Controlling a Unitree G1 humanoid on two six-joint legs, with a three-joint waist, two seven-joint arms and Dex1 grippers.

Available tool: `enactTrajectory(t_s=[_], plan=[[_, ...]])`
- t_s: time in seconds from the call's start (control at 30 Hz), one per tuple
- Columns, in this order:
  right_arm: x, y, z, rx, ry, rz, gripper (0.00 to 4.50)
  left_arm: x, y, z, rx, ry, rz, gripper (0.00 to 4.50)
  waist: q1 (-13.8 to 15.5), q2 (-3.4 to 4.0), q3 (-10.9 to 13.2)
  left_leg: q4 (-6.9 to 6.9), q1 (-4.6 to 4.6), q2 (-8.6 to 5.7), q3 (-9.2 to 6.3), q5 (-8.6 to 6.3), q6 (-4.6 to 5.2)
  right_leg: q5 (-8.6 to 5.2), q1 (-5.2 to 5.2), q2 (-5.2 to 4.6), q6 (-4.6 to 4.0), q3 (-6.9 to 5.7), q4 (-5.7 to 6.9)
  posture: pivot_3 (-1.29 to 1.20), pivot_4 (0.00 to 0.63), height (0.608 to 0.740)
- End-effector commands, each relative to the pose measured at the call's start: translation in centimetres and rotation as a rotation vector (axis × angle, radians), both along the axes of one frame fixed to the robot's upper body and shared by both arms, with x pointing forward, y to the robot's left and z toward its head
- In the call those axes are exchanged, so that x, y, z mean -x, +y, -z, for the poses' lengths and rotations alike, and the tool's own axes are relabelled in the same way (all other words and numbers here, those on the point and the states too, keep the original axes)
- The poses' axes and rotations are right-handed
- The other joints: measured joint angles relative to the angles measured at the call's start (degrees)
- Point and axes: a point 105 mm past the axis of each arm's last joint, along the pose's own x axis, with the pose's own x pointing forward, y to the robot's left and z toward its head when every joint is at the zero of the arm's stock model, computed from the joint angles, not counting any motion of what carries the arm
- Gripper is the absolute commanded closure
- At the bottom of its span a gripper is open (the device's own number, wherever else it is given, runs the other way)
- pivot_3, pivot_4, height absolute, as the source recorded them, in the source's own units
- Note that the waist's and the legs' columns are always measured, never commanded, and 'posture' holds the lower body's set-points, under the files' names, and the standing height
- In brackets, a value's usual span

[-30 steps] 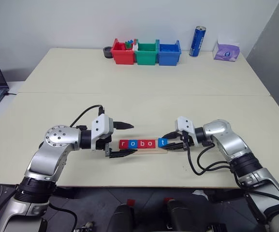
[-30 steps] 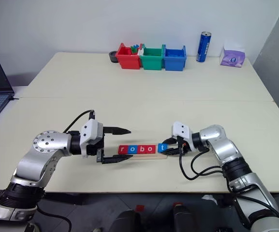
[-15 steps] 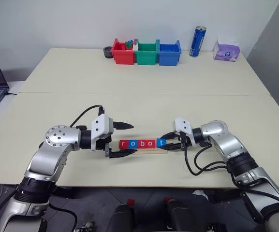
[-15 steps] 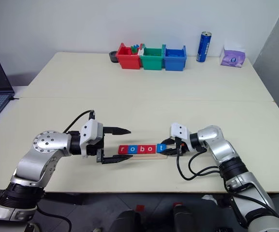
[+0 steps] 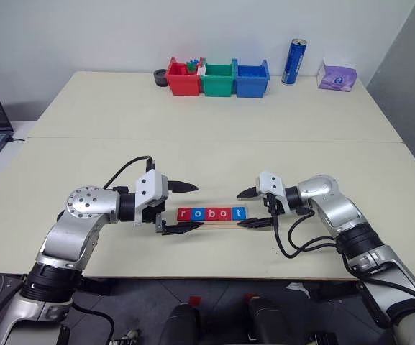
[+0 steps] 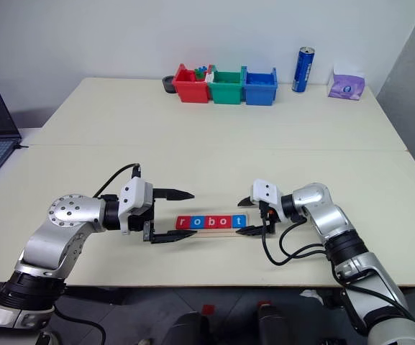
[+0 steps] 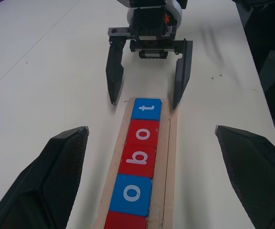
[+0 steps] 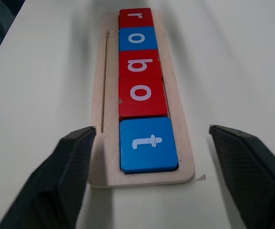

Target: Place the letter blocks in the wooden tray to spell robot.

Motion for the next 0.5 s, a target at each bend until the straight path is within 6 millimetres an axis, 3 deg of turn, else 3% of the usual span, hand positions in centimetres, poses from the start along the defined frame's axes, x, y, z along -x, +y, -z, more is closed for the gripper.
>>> enactTrajectory(t_s=[0.03, 0.17, 0.33, 0.43, 0.5], plan=[[-0.3, 0.0, -2.7, -0.063, -0.032, 0.0, 0.03, 0.0, 0.2, -1.3, 0.009, -0.052, 0.001, 0.0, 0.0, 0.0, 0.0, 0.0, 0.0, 0.0, 0.0, 0.0, 0.0, 0.0, 0.0, 0.0, 0.0, 0.0, 0.0, 0.0, 0.15, 0.74], [0.0, -0.9, -4.3, -0.091, -0.029, 0.037, 0.03, 0.0, 0.2, -1.3, 0.011, -0.053, 0.0, 0.0, 0.1, 0.01, 0.0, 0.0, 0.0, 0.0, -0.01, 0.0, 0.0, 0.0, -0.01, 0.0, 0.0, 0.0, 0.01, 0.0, 0.15, 0.74], [0.2, -2.7, -4.7, -0.083, -0.048, 0.096, 0.03, 0.2, 0.1, -1.2, 0.016, -0.049, 0.001, 0.0, 0.1, 0.01, 0.0, 0.0, -0.01, -0.01, -0.01, 0.0, 0.0, 0.0, 0.0, -0.02, 0.0, 0.0, -0.01, 0.0, 0.15, 0.74], [0.4, -3.2, -3.7, -0.062, -0.072, 0.115, 0.59, 0.2, -0.1, -1.0, 0.019, -0.047, 0.005, 0.0, 0.1, 0.01, 0.0, -0.01, -0.01, -0.01, 0.0, 0.0, 0.0, 0.0, 0.0, -0.01, 0.01, 0.0, 0.0, 0.0, 0.15, 0.74], [0.6, -2.9, -2.9, -0.06, -0.073, 0.114, 1.25, 0.0, -0.3, -1.1, 0.023, -0.051, 0.007, 0.0, 0.1, 0.01, 0.0, -0.01, -0.01, -0.01, 0.01, 0.0, 0.0, -0.01, -0.01, 0.0, 0.01, 0.01, 0.0, 0.0, 0.15, 0.74]])
